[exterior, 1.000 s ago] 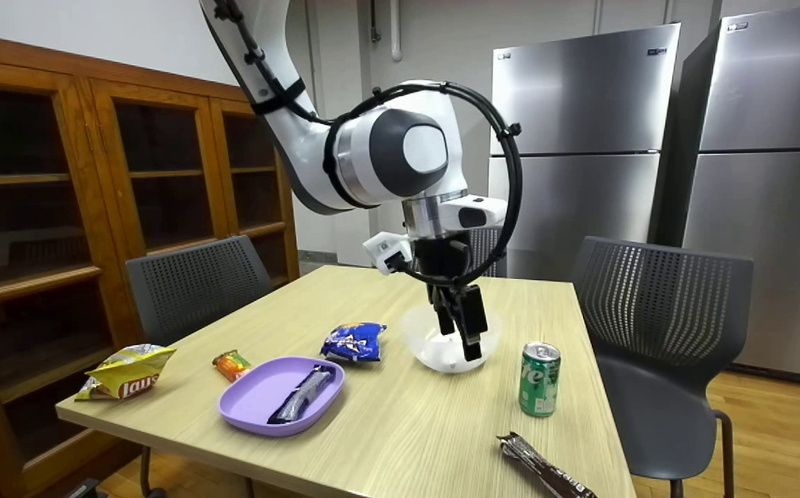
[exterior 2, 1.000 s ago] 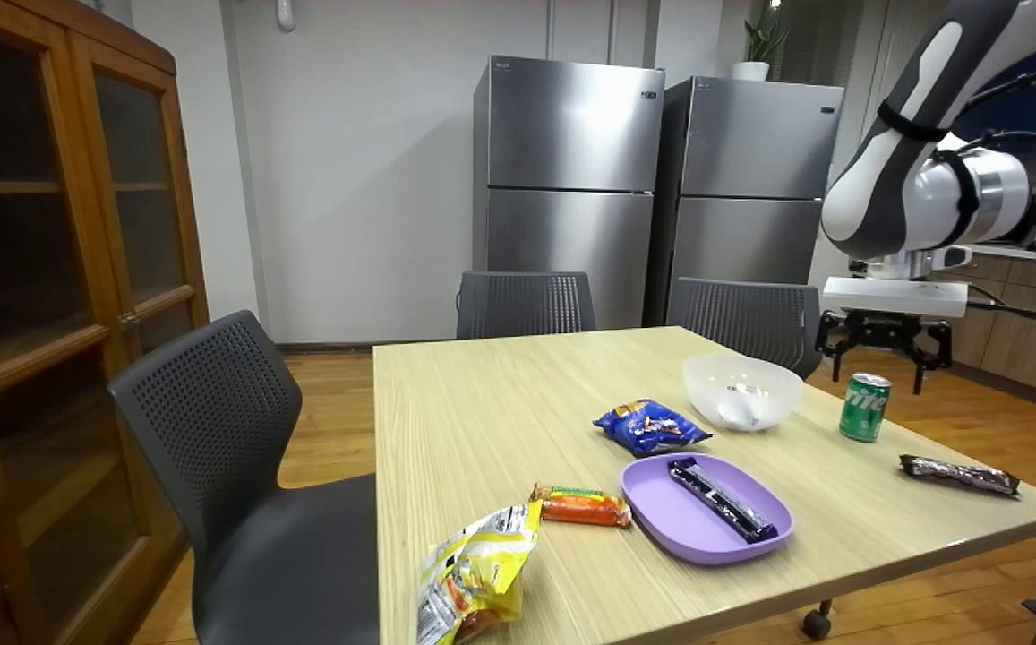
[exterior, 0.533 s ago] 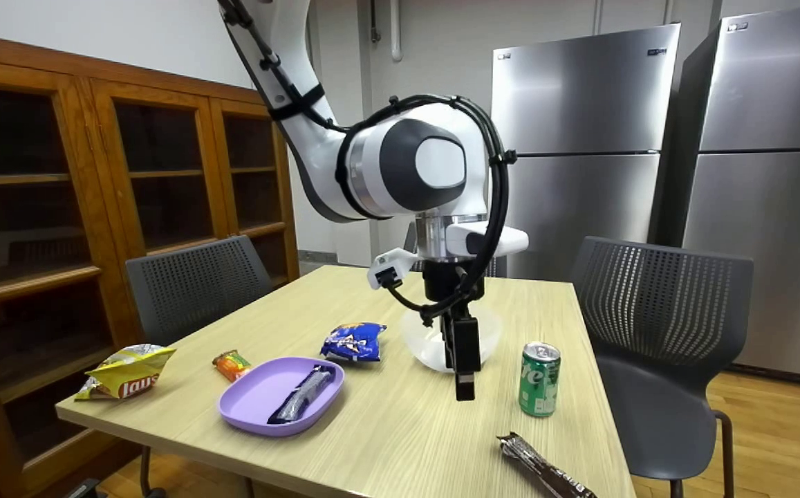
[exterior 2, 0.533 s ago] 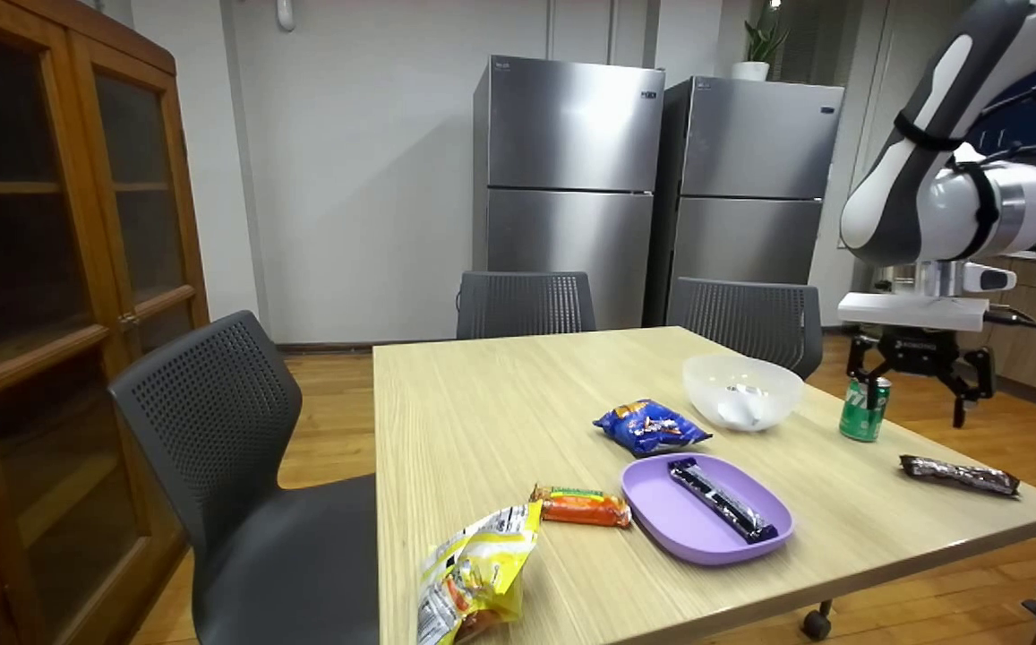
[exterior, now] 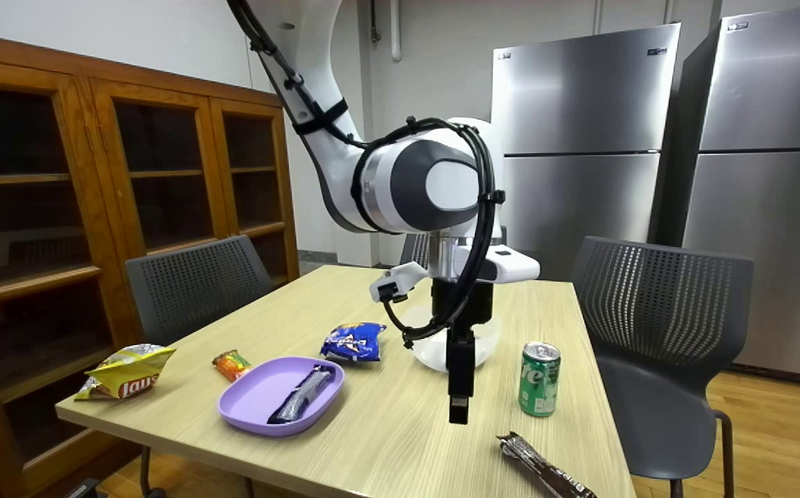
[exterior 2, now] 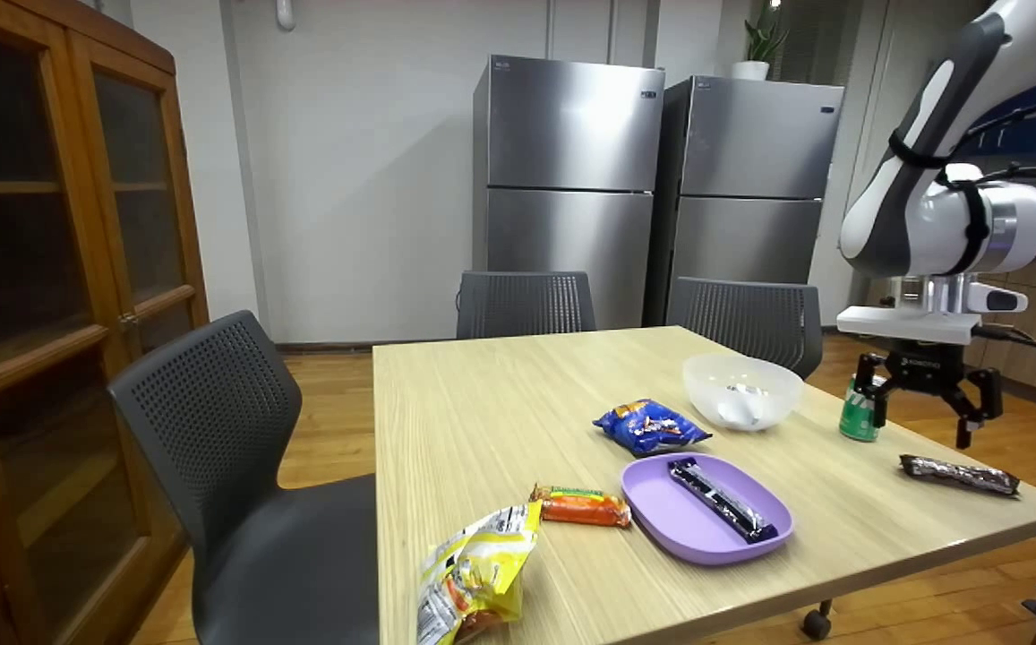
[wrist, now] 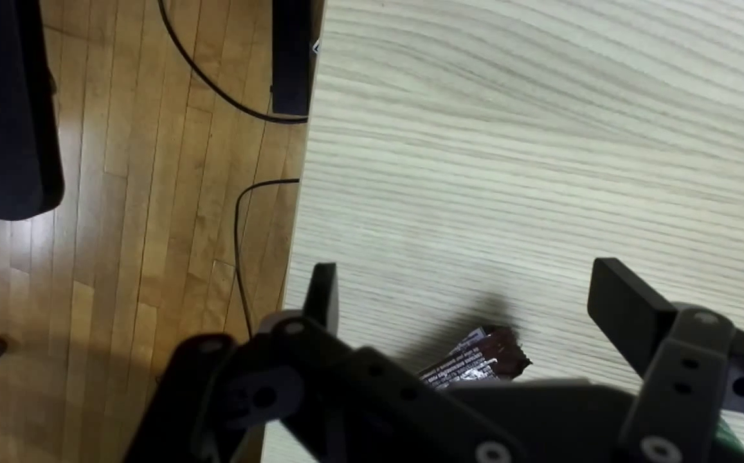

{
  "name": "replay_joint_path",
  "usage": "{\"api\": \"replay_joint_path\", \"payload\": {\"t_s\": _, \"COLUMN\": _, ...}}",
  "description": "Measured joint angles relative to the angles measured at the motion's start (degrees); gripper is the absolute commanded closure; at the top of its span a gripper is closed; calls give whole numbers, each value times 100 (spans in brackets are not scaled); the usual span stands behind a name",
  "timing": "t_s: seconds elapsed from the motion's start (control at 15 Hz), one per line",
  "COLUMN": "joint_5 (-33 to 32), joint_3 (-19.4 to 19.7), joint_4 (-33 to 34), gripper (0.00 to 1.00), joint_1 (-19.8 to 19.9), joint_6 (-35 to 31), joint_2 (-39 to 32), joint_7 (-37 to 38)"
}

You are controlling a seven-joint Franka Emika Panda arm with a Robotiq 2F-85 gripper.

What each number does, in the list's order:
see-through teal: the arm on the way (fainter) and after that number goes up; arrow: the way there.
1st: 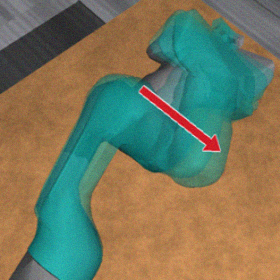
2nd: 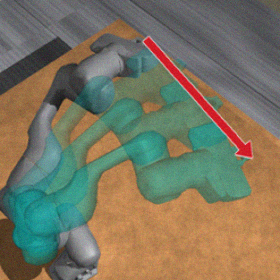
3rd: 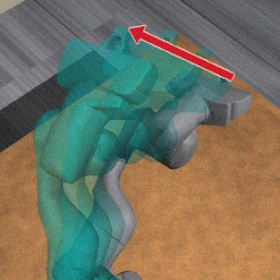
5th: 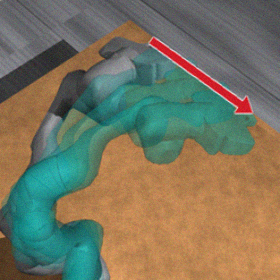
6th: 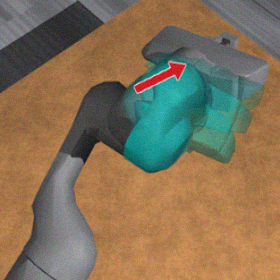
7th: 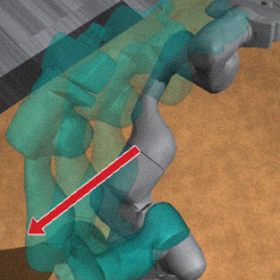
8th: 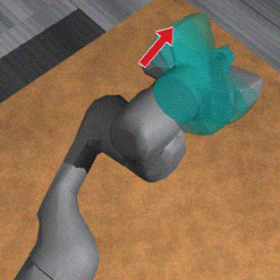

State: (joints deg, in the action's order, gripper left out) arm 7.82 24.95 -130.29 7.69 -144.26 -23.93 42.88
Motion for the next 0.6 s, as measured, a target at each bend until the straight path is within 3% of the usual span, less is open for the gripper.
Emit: {"api": "replay_joint_path", "payload": {"t_s": 0.6, "joint_5": -2, "joint_3": -23, "joint_4": 17, "gripper": 0, "joint_1": 1, "joint_6": 11, "joint_2": -8, "joint_7": 43}}
